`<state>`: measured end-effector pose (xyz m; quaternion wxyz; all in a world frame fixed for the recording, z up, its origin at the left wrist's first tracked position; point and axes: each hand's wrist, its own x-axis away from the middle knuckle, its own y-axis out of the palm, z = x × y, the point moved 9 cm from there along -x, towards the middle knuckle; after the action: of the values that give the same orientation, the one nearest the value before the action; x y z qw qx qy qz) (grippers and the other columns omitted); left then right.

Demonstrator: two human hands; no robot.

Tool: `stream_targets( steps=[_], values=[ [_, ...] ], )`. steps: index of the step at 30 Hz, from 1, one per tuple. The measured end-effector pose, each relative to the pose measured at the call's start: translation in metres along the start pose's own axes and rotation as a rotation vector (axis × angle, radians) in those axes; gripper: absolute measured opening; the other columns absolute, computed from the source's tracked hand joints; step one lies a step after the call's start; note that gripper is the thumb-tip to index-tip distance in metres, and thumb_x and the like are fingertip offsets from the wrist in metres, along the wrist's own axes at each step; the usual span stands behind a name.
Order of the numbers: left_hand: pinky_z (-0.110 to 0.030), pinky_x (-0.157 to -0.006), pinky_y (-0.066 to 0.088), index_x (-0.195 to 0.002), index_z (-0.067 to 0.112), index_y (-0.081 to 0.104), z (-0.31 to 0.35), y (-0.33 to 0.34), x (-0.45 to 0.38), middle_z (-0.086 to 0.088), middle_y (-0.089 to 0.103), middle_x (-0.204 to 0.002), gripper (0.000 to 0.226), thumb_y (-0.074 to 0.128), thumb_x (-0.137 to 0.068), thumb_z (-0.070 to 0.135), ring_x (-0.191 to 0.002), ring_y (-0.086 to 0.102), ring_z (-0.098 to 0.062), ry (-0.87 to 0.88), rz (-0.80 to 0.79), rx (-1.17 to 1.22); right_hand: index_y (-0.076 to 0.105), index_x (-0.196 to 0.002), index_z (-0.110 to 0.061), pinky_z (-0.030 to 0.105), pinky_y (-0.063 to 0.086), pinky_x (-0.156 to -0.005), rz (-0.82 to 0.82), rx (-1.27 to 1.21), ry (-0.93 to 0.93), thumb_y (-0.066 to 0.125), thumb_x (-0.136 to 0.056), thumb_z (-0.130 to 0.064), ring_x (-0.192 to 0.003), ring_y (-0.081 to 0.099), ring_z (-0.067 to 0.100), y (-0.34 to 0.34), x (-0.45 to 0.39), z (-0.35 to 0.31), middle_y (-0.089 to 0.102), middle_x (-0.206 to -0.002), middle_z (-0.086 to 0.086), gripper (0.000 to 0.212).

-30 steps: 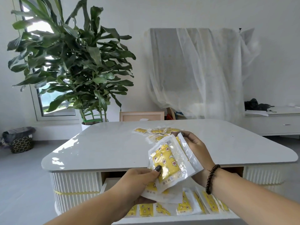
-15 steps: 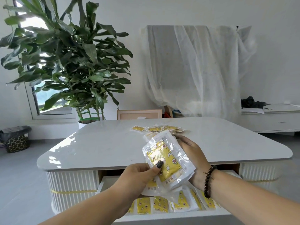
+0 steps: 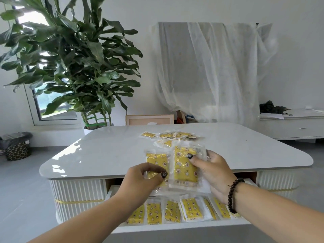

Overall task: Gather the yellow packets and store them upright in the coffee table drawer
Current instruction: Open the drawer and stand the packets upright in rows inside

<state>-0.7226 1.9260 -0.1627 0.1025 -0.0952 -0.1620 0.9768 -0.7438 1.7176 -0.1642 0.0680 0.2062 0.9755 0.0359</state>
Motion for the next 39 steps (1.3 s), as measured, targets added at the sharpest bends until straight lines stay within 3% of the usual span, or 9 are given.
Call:
stream_targets(
  steps=[5,9,13,16,19,22,28,33,39],
  values=[
    [-0.021,-0.063,0.047,-0.092,0.022,0.059,-0.004,-0.012,-0.006,0.005,0.062,-0.093,0.014,0.072,-0.085,0.021,-0.070,0.057,-0.012,0.017,0.049,-0.047,0.035,-0.143,-0.026,0.031,0.048,-0.087,0.156,0.101,-0.084,0.060,-0.089,-0.004,-0.106,0.055,0.015,-0.030,0.002,-0.023,0.044,-0.131,-0.010,0.064],
    [-0.046,-0.078,0.055,-0.097,0.023,0.051,-0.009,-0.012,-0.008,0.000,0.068,-0.097,0.026,0.073,-0.084,0.019,-0.079,0.067,-0.024,-0.030,0.035,0.024,0.022,-0.148,-0.038,0.044,0.044,-0.097,0.085,0.290,-0.097,0.051,-0.093,0.002,-0.122,0.051,0.032,-0.032,0.011,-0.031,0.028,-0.153,-0.005,0.074],
    [-0.042,-0.082,0.058,-0.101,0.023,0.045,-0.009,-0.005,-0.007,0.005,0.070,-0.096,0.036,0.074,-0.082,0.018,-0.082,0.072,-0.018,-0.053,-0.013,0.052,0.013,-0.148,-0.043,0.044,0.047,-0.094,-0.026,0.423,-0.041,0.054,-0.092,0.001,-0.122,0.050,0.037,-0.019,0.013,-0.020,0.049,-0.133,-0.003,0.082],
    [-0.043,-0.084,0.057,-0.101,0.027,0.041,-0.009,0.001,-0.007,0.004,0.069,-0.101,0.045,0.079,-0.076,0.028,-0.088,0.071,-0.021,-0.052,-0.038,-0.001,0.032,-0.145,-0.038,0.044,0.048,-0.092,-0.118,0.493,-0.014,0.053,-0.090,0.002,-0.116,0.055,0.039,-0.004,0.015,-0.012,0.053,-0.115,-0.011,0.071],
    [-0.044,-0.086,0.056,-0.098,0.032,0.038,-0.011,0.005,-0.008,0.004,0.066,-0.107,0.053,0.082,-0.069,0.041,-0.095,0.068,-0.022,-0.051,-0.058,-0.086,0.072,-0.098,-0.026,0.047,0.052,-0.090,-0.145,0.532,0.014,0.051,-0.089,0.004,-0.101,0.065,0.038,0.005,0.015,-0.003,0.072,-0.101,-0.001,0.037],
    [-0.035,-0.079,0.058,-0.099,0.034,0.037,-0.015,0.009,-0.010,0.000,0.063,-0.122,0.055,0.081,-0.067,0.045,-0.095,0.067,-0.017,-0.047,-0.089,-0.143,0.070,-0.074,-0.029,0.034,0.057,-0.077,-0.155,0.518,0.002,0.052,-0.090,0.002,-0.082,0.068,0.028,0.010,0.015,0.000,0.073,-0.085,-0.004,0.039],
    [-0.030,-0.076,0.057,-0.101,0.036,0.038,-0.018,0.012,-0.012,0.004,0.061,-0.119,0.050,0.080,-0.074,0.038,-0.093,0.064,-0.010,-0.008,-0.106,-0.238,0.071,-0.083,-0.015,0.050,0.044,-0.097,-0.159,0.463,0.043,0.050,-0.091,-0.002,-0.114,0.054,0.043,0.014,0.019,0.004,0.062,-0.116,0.028,0.026],
    [-0.029,-0.074,0.058,-0.100,0.035,0.038,-0.018,0.012,-0.012,0.011,0.061,-0.108,0.050,0.080,-0.073,0.039,-0.090,0.065,-0.010,-0.004,-0.112,-0.240,0.074,-0.086,-0.002,0.027,0.048,-0.071,-0.147,0.375,0.044,0.064,-0.087,-0.025,-0.081,0.058,0.020,0.013,0.017,0.008,0.063,-0.109,0.029,0.026],
    [-0.014,-0.059,0.052,-0.108,0.031,0.038,-0.017,0.018,-0.009,0.017,0.060,-0.101,0.052,0.078,-0.075,0.038,-0.086,0.064,-0.002,-0.013,-0.138,-0.210,0.056,-0.112,0.014,0.052,0.037,-0.102,-0.139,0.344,0.024,0.060,-0.084,-0.052,-0.119,0.044,0.047,0.011,0.013,0.011,0.049,-0.124,0.033,0.072]
  ],
)
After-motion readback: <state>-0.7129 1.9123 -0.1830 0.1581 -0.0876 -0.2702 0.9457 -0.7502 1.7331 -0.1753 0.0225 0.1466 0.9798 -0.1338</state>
